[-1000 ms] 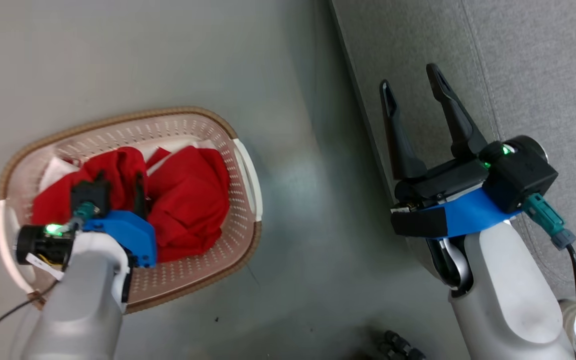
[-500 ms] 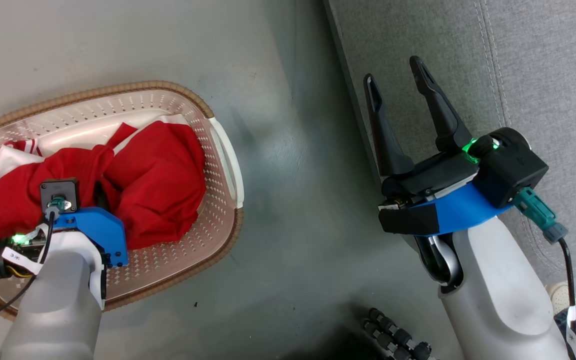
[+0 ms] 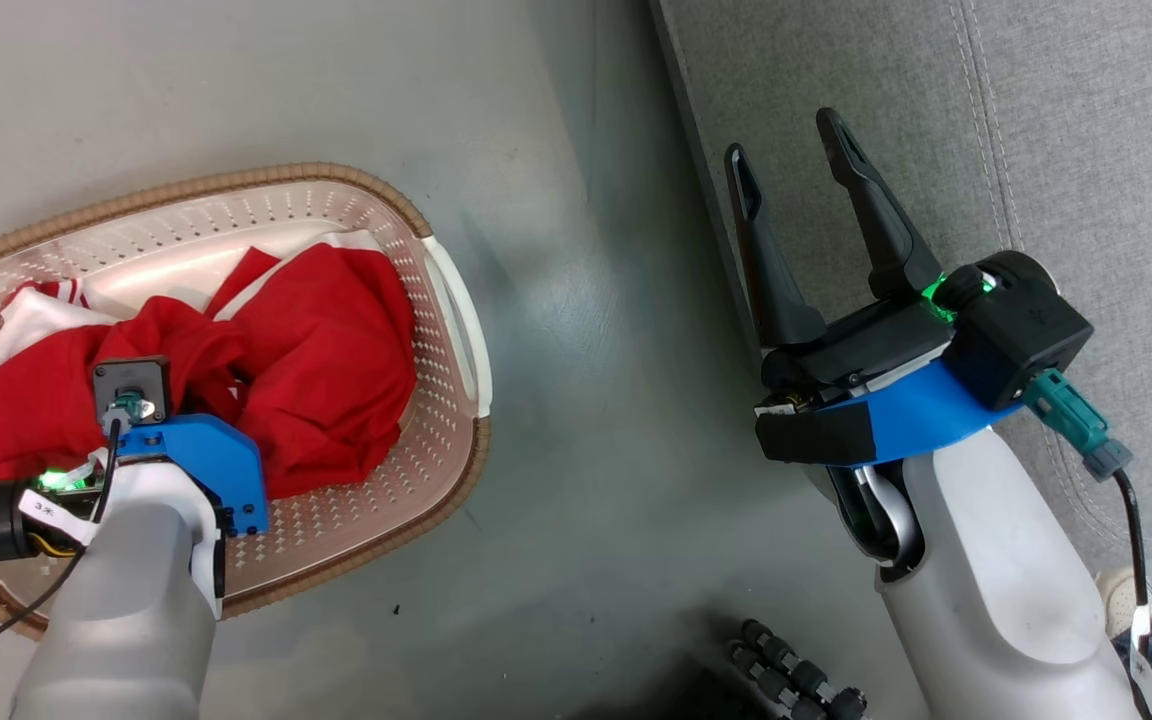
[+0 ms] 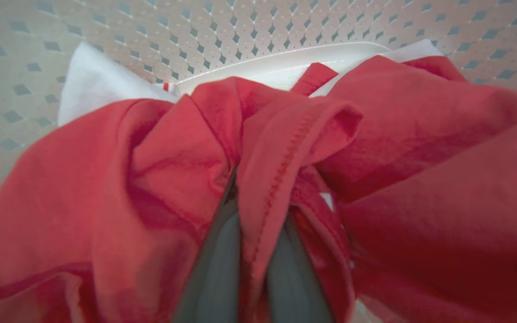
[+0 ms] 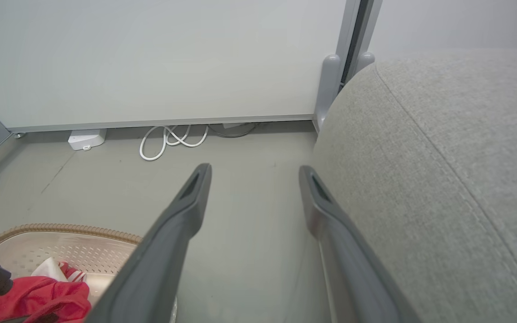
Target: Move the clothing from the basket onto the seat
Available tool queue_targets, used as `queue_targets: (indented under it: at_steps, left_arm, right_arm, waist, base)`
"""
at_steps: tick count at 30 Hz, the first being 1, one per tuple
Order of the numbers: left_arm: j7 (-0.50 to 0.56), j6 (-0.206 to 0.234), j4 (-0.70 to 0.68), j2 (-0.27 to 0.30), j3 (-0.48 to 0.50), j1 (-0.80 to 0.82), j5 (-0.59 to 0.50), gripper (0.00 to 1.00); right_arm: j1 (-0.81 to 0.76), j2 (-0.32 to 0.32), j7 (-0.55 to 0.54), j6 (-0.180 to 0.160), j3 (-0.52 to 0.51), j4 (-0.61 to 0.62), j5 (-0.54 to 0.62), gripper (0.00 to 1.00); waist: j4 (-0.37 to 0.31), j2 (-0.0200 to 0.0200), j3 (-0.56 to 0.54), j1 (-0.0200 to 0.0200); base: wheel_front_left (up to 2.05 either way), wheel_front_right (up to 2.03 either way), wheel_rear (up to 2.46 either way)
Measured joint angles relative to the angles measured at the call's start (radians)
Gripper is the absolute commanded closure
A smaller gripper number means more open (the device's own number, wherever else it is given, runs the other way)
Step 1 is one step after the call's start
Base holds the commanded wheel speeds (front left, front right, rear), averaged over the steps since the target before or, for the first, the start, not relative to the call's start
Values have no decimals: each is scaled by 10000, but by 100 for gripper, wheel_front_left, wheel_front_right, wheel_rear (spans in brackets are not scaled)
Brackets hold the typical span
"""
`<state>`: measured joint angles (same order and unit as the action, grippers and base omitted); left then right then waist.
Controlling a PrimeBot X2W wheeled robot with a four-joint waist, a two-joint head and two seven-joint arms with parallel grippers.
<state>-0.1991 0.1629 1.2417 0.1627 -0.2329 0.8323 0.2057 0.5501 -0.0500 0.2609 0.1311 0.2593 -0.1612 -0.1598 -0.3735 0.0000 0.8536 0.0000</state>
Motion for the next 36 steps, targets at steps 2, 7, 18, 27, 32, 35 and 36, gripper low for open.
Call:
queue_targets:
  at_steps: [2, 7, 18, 27, 32, 35, 36]
  left_arm:
    - [2, -42, 36, -59, -10, 6, 48, 100]
    - [-84, -125, 92, -190, -6, -12, 221, 100]
    - [-301, -558, 226, -823, -265, -653, 445, 100]
    - [-512, -1367, 38, -1108, -642, -1473, 792, 100]
    - [-535, -2073, -767, -1110, -1321, -1891, 1620, 100]
    - [-378, -2203, -1402, -1124, -1908, -2029, 2263, 100]
    - [-305, -2220, -1651, -1129, -2098, -2038, 2487, 100]
  right_arm:
    - [1, 0, 0, 0, 2, -12, 13, 0]
    - [0, 0, 6, 0, -36, -157, 150, 0]
    - [-650, 12, -6, 2, -529, -922, 777, 0]
    - [-1865, 12, -343, 2, -1116, -1248, 993, 0]
    - [-2638, 10, -675, 2, -1302, -1106, 1074, 0]
    - [-3084, 8, -892, 2, -1407, -965, 1104, 0]
    - [-3209, 8, -947, 2, -1432, -918, 1104, 0]
  waist:
    - [38, 0, -52, 0]
    - [157, 0, -354, 0]
    - [752, 0, -2183, 0]
    - [1541, 0, -4610, -3]
    - [2024, 0, -5966, -4]
    - [2325, 0, -6683, -4]
    - [2427, 0, -6906, -4]
  base:
    - [0, 0, 0]
    - [0, 0, 0]
    - [0, 0, 0]
    - [0, 0, 0]
    - [0, 0, 0]
    - [0, 0, 0]
    - [0, 0, 0]
